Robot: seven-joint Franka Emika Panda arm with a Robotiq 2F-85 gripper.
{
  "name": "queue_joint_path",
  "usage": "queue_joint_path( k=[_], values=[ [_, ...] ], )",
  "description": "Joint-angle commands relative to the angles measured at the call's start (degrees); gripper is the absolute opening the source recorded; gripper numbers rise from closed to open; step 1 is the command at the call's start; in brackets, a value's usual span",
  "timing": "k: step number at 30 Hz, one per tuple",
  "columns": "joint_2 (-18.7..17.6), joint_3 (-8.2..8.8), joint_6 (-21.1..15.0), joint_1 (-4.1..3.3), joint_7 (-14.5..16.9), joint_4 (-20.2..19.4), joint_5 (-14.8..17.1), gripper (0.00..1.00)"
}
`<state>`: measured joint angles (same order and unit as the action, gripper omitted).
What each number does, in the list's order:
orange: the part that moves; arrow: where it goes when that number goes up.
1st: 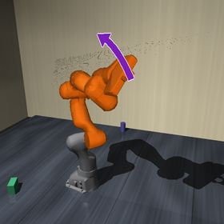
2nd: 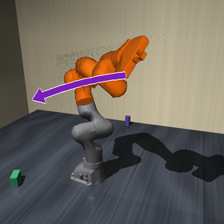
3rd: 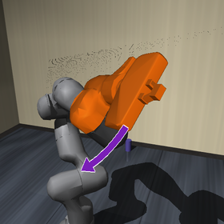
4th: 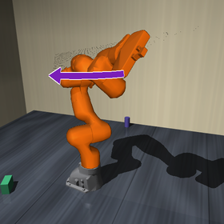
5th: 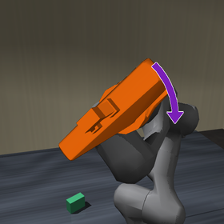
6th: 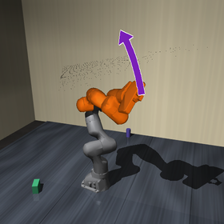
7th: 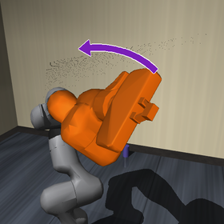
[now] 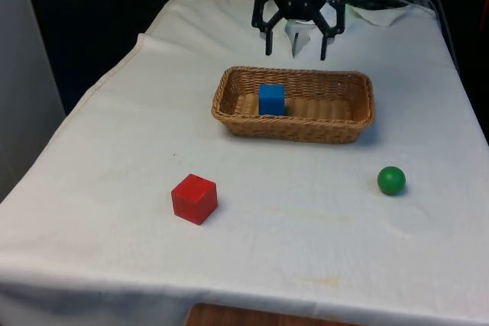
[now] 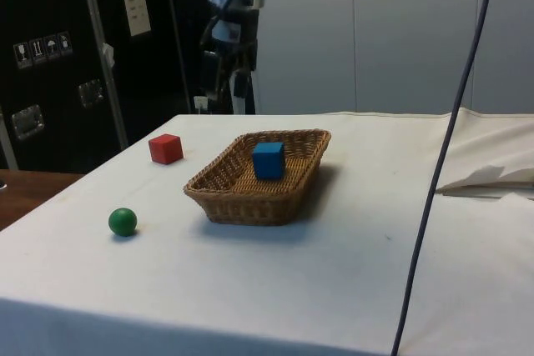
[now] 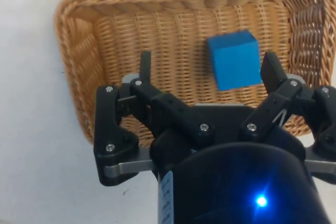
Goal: Place all non-red objects into the basket.
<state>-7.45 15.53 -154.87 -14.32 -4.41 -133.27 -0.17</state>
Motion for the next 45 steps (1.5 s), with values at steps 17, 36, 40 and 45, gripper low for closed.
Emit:
queue_joint_path(
  k=[17, 36, 40, 45],
  values=[
    [-2.1, -4.13, 2.5, -0.23, -1.4, 5.6, 0.0, 1.00],
    [-7.4, -8.31, 3.7, -1.49, -5.1, 12.8, -1.3, 1.00],
    [-9.1, -9.28, 3.7, -1.66, -5.8, 14.6, -1.4, 1.00],
    [-10.1, -9.85, 3.7, -1.83, -6.0, 15.7, -1.3, 1.00]
  ],
)
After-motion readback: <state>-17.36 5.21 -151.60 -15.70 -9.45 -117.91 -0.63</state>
